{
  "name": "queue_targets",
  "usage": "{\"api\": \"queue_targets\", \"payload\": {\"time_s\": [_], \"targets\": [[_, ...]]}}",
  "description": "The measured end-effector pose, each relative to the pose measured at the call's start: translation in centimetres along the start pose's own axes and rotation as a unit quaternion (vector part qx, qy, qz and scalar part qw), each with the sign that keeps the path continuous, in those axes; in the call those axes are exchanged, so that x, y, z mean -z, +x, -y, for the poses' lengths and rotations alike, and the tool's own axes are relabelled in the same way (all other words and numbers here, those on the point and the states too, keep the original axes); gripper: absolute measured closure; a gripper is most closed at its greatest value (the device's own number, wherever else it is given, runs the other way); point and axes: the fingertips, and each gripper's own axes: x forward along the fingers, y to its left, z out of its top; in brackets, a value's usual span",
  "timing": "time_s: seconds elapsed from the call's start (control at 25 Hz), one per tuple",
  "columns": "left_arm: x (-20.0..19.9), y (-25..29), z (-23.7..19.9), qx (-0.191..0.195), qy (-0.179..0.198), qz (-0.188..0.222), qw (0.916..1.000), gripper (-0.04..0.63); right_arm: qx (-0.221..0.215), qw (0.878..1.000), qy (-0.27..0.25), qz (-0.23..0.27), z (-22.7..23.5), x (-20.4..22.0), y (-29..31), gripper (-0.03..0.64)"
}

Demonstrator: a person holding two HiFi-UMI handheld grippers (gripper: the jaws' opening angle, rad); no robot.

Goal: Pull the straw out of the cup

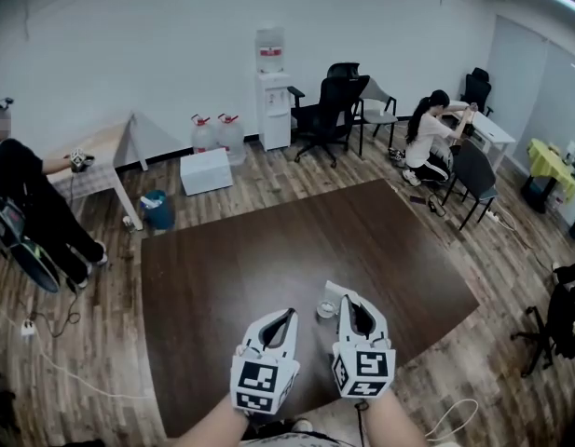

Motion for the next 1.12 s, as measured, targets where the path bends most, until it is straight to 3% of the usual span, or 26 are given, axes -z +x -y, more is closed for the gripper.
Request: {"api": "queue_targets", "payload": {"time_s": [0.2, 0.36, 1.12], "targets": [[-1.3, -0.5, 1.0, 0.005, 0.003, 0.014, 0.9999, 0.594, 0.01, 0.999, 0.017, 0.044, 0.7, -2.5, -4.0, 0.571], [-1.6, -0.9, 2.0, 0.015, -0.001, 0.019, 0.9997, 0.594, 0.027, 0.999, -0.005, 0.032, 1.8, -1.9, -5.2, 0.572], [-1.8, -0.8, 4.7, 0.036, 0.013, 0.02, 0.9991, 0.594, 0.028, 0.999, 0.001, 0.022, 2.6, -1.4, -6.6, 0.574]]}}
